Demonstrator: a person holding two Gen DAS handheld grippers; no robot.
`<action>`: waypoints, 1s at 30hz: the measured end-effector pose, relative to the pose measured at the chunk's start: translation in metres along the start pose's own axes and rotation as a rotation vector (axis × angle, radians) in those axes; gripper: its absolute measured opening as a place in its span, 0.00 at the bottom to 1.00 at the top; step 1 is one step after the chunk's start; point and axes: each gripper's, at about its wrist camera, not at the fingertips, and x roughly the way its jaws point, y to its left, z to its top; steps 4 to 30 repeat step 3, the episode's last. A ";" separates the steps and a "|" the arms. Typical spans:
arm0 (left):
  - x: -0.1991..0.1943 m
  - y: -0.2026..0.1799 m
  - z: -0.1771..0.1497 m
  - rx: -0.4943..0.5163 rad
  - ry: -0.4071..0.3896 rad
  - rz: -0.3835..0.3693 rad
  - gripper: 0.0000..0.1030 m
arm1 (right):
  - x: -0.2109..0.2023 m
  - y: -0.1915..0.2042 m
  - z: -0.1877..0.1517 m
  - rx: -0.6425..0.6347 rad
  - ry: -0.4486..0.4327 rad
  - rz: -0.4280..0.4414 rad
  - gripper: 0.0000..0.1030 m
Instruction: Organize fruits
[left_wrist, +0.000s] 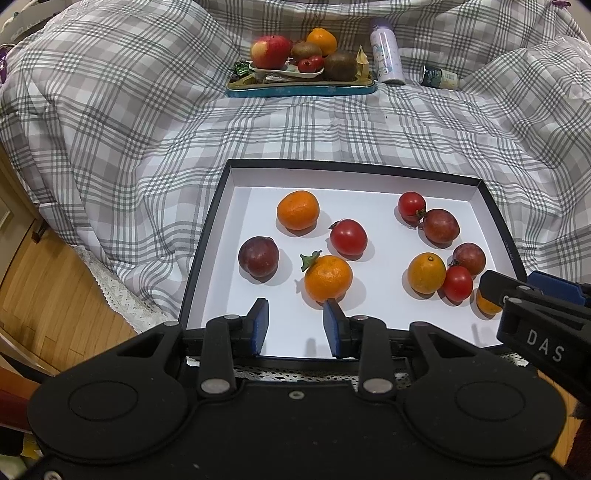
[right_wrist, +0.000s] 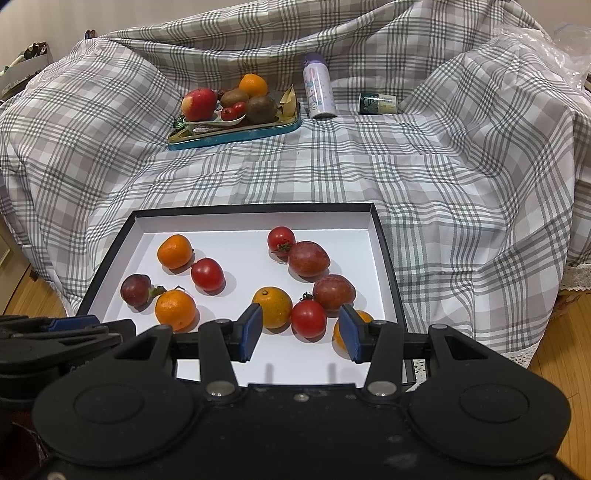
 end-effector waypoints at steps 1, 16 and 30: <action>0.000 0.000 0.000 -0.001 0.000 -0.001 0.40 | 0.000 0.000 0.000 0.000 0.000 0.000 0.46; 0.000 0.001 0.000 -0.006 -0.002 0.001 0.40 | 0.000 0.000 0.000 -0.001 0.001 -0.001 0.46; 0.000 0.001 0.000 -0.006 -0.002 0.001 0.40 | 0.000 0.000 0.000 -0.001 0.001 -0.001 0.46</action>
